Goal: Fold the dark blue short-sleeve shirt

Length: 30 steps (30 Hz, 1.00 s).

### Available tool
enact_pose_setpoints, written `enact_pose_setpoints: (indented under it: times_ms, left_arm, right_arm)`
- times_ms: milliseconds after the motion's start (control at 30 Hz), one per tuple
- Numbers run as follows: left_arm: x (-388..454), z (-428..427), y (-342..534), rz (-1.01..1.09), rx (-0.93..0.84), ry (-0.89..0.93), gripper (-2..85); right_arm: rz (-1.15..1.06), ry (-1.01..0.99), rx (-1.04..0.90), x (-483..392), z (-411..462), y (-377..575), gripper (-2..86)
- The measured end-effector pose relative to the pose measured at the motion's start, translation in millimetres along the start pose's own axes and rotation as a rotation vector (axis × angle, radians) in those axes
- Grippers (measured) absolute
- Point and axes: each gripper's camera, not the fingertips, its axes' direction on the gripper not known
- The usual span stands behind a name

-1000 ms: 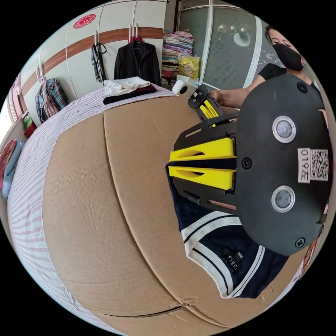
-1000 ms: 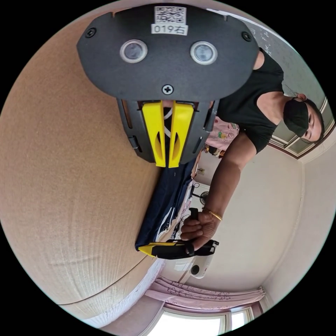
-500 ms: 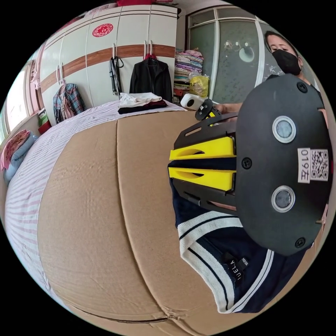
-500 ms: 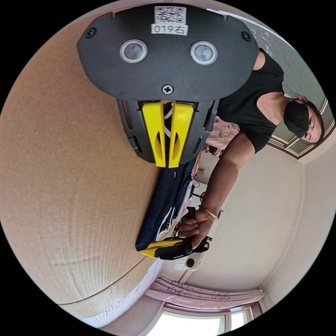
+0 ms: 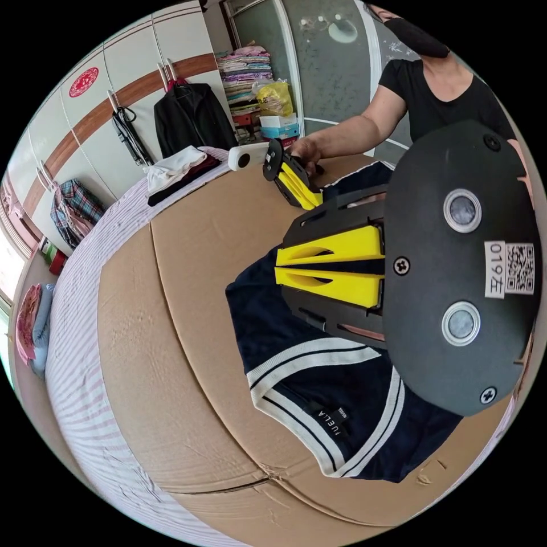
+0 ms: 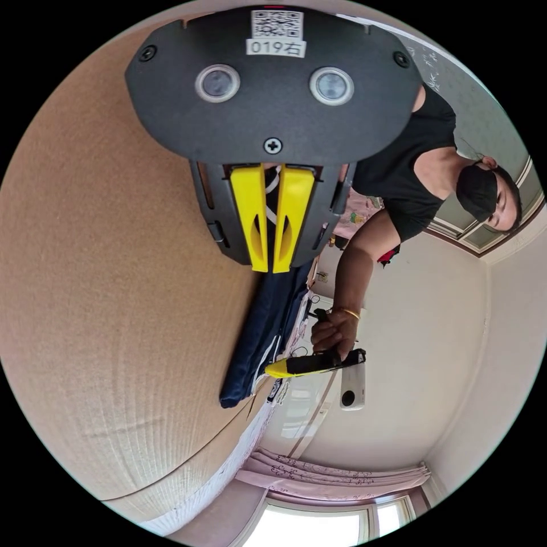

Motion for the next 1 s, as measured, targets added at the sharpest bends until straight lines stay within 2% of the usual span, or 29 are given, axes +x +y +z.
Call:
enact_pose_setpoints:
  times_ms: [367,533,767,1000]
  left_arm:
    - [-14.5,13.2,13.2,-0.106,-0.057,0.004,2.6]
    - [-16.6,9.0,22.9,-0.101,-0.027,-0.02,2.1]
    - [-26.3,-11.3,51.1,-0.109,0.013,0.077,5.4]
    - [-18.3,-2.7,72.8,-0.064,-0.083,0.077,4.9]
  right_arm:
    - [-0.006,0.009,0.001,-1.8,-1.3,1.1,0.0]
    - [-0.008,0.013,0.001,-2.1,-2.8,1.3,0.0]
    - [-0.011,0.018,0.001,-2.0,-6.1,1.3,0.1]
    - [-0.012,0.02,0.001,-1.0,-10.7,1.2,0.1]
